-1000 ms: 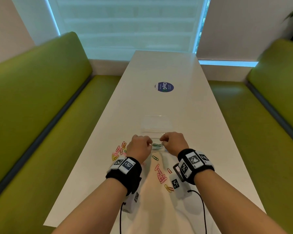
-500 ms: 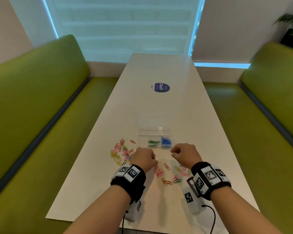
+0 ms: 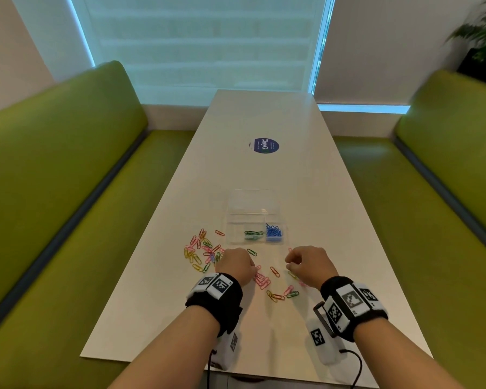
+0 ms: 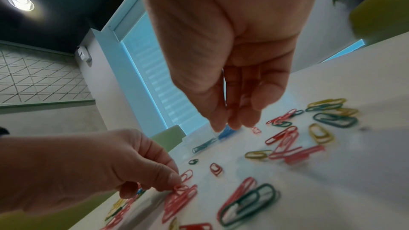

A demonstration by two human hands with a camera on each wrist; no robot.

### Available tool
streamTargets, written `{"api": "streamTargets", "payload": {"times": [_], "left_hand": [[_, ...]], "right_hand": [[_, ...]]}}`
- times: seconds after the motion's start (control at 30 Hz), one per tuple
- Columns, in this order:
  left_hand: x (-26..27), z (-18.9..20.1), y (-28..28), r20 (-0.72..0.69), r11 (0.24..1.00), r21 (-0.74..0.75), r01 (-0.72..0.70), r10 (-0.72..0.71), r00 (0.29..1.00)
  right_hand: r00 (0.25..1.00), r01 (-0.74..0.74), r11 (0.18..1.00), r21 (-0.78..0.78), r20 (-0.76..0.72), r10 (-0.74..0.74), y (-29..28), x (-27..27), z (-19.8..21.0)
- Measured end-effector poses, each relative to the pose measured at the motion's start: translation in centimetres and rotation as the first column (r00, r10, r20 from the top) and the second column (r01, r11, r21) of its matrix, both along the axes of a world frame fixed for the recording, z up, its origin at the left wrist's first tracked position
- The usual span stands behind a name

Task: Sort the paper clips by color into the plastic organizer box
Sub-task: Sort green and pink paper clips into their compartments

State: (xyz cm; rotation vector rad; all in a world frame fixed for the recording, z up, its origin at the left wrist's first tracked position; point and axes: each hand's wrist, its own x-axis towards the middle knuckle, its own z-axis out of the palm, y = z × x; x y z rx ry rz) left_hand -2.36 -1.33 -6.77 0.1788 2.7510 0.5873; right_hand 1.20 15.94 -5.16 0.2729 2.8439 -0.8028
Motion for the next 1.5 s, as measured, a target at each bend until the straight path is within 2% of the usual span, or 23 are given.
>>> {"api": "streamTargets", "payload": {"times": [0.27, 0.63, 1.07, 1.5], "left_hand": [[0.7, 0.1, -0.2, -0.039, 0.999, 0.003, 0.043, -0.043, 0.998], [0.8, 0.4, -1.4, -0.101, 0.988, 0.147, -0.048, 0.063, 0.993], [1.3, 0.4, -1.9, -0.107, 0.988, 0.145, -0.042, 0.057, 0.993], [1.1, 1.4, -2.0, -0.139, 0.991, 0.13, -0.034, 0.053, 0.989]], "right_hand": [[0.999, -0.029, 0.999, 0.02, 0.016, 0.029, -0.7, 1.0, 0.0], [0.984, -0.168, 0.983, 0.069, 0.073, 0.163, -3.6, 1.6, -0.5], [0.985, -0.158, 0.984, 0.079, 0.083, 0.151, -3.3, 1.2, -0.6], [0.958, -0.216, 0.972, 0.087, 0.212, 0.194, -3.7, 0.5, 0.1]]}}
